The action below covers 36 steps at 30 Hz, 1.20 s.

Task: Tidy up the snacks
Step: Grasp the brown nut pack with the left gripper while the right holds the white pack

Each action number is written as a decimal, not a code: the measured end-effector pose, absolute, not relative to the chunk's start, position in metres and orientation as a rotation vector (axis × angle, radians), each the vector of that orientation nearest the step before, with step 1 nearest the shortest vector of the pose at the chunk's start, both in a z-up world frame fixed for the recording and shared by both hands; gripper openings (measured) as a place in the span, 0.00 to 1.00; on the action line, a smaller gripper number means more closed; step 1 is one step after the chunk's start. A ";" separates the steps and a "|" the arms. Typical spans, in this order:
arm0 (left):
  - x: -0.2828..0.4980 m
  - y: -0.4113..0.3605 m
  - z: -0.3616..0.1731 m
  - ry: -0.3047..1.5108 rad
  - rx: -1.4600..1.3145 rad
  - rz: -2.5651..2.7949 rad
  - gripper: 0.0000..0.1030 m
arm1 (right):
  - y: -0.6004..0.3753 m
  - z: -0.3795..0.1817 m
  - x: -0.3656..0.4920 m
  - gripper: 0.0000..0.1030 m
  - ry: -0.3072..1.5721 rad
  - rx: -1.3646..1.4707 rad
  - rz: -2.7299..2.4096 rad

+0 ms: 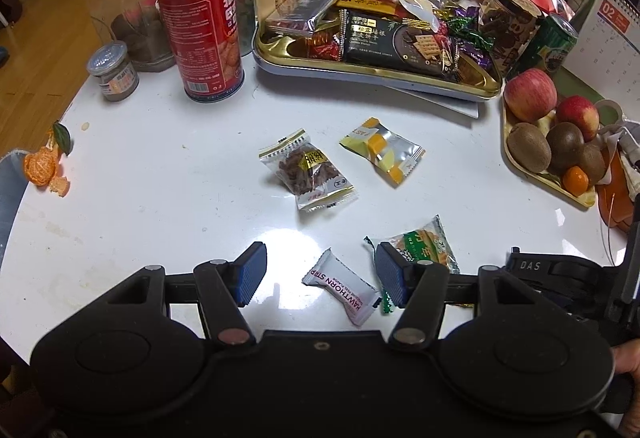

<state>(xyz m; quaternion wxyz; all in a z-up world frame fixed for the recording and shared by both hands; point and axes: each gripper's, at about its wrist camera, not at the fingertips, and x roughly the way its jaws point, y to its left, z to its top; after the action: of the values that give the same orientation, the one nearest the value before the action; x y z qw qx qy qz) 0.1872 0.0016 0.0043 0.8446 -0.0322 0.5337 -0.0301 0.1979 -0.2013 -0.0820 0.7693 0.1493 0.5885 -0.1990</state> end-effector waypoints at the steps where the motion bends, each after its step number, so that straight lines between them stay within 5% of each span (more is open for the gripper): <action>1: 0.187 -0.001 0.004 1.118 -0.053 -0.058 0.62 | -0.203 -0.081 0.197 0.56 1.276 0.328 -0.441; 7: 0.187 -0.008 0.002 1.095 -0.025 -0.061 0.62 | -0.214 -0.079 0.194 0.42 1.289 0.392 -0.415; 36: 0.221 -0.008 -0.024 1.140 -0.136 -0.007 0.62 | -0.244 0.010 0.135 0.42 1.082 0.476 -0.266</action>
<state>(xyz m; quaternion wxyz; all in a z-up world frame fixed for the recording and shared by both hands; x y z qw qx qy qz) 0.2208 -0.0084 -0.0239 0.8397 -0.0645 0.5392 -0.0032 0.1351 -0.2441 0.0103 0.8221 0.2235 0.5084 -0.1252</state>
